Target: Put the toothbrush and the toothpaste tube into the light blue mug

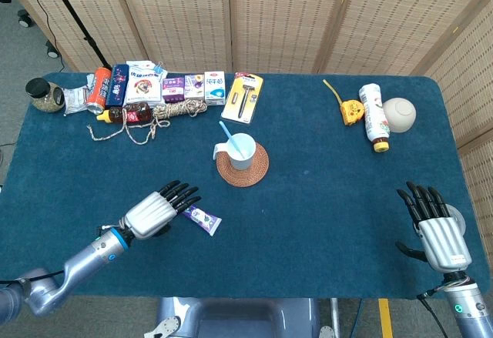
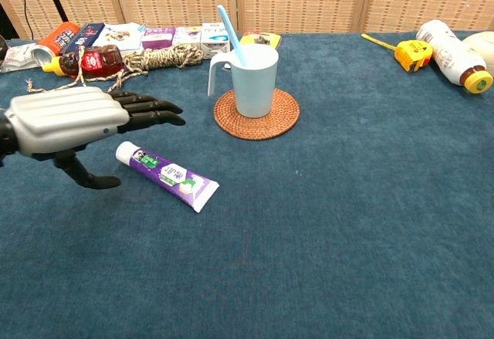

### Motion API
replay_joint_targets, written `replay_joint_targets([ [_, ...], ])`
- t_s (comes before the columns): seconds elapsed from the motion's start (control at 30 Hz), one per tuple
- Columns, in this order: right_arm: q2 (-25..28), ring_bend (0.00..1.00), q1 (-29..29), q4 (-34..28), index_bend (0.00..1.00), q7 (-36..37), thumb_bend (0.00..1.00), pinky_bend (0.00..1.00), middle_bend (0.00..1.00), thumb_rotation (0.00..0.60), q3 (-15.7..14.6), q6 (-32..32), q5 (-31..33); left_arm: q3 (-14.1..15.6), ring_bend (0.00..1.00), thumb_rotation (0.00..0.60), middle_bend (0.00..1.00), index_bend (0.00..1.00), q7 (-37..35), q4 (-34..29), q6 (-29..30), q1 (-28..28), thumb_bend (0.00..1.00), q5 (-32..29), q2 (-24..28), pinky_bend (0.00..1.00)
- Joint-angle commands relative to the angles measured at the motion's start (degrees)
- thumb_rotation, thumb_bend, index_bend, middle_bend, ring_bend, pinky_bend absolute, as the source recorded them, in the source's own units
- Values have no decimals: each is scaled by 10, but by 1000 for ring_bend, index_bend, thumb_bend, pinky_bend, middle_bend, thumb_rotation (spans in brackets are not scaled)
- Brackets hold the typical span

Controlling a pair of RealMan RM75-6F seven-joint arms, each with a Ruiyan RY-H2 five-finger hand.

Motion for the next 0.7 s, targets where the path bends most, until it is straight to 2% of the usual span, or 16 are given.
replay_joint_targets([
  [0.03,1,0,-1,-1,0,1,0,0,0,600,3,-3,2,-18,0,600,0,80,39,6,-38,-23,272,-39,-35,105],
  [0.17,1,0,-2,-1,0,1,0,0,0,600,7,-9,4,-24,28,600,29,152,65,16,-64,-33,272,-71,-58,158],
  [0.4,4,0,-4,-5,0,8,0,0,0,600,15,-16,10,-33,88,600,102,211,101,22,-99,-52,272,-123,-81,198],
  [0.7,10,0,-7,-6,0,19,0,0,0,600,25,-28,14,-21,274,600,282,404,147,34,-85,-56,283,-151,-105,398],
])
